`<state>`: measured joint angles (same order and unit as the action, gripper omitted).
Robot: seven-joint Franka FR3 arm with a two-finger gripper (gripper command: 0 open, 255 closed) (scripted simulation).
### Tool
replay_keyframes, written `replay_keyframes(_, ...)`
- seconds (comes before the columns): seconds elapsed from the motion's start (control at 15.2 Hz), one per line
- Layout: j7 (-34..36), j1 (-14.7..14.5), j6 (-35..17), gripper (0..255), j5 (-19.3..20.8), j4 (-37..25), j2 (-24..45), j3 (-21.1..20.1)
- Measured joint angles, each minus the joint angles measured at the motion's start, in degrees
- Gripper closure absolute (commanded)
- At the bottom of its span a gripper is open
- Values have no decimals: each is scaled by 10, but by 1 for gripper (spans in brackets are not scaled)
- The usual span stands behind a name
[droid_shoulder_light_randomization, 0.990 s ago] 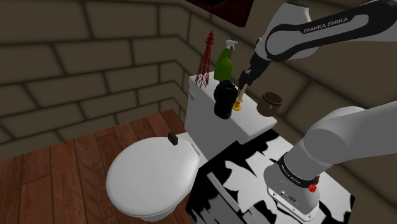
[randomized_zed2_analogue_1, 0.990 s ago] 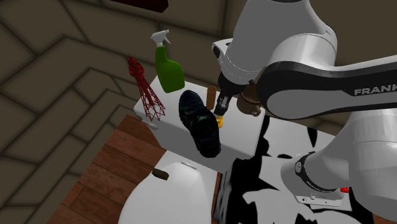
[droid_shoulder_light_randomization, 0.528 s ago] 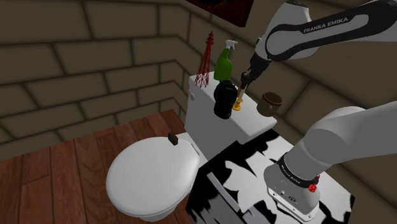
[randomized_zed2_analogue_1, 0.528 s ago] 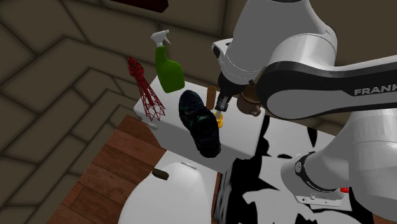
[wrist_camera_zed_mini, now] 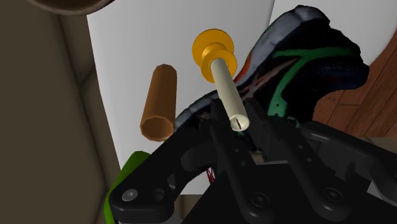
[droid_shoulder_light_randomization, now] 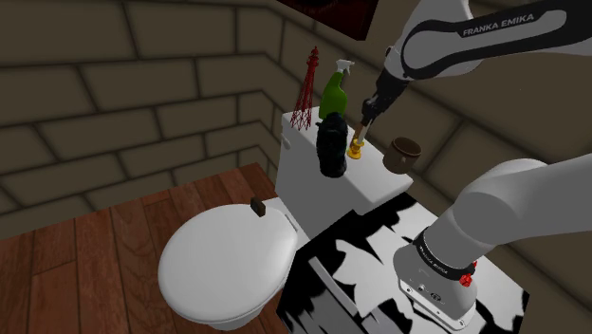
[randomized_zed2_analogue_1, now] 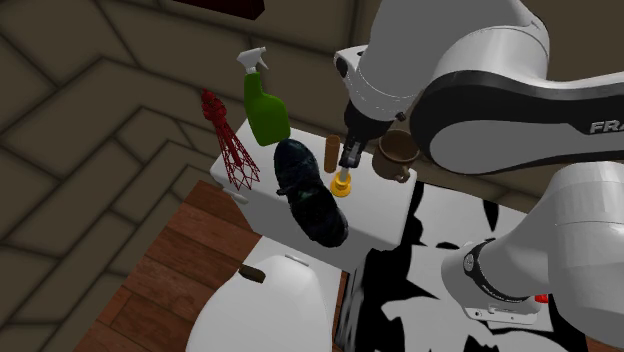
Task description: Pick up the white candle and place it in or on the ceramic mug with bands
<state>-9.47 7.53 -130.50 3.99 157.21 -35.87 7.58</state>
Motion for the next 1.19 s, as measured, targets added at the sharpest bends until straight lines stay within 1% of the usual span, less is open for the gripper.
replay_keyframes(0.66, 0, 0, 93, 255, -3, -61, -33, -5)
replay_keyframes(1.19, 2, -3, 157, 255, -7, -116, -42, -10)
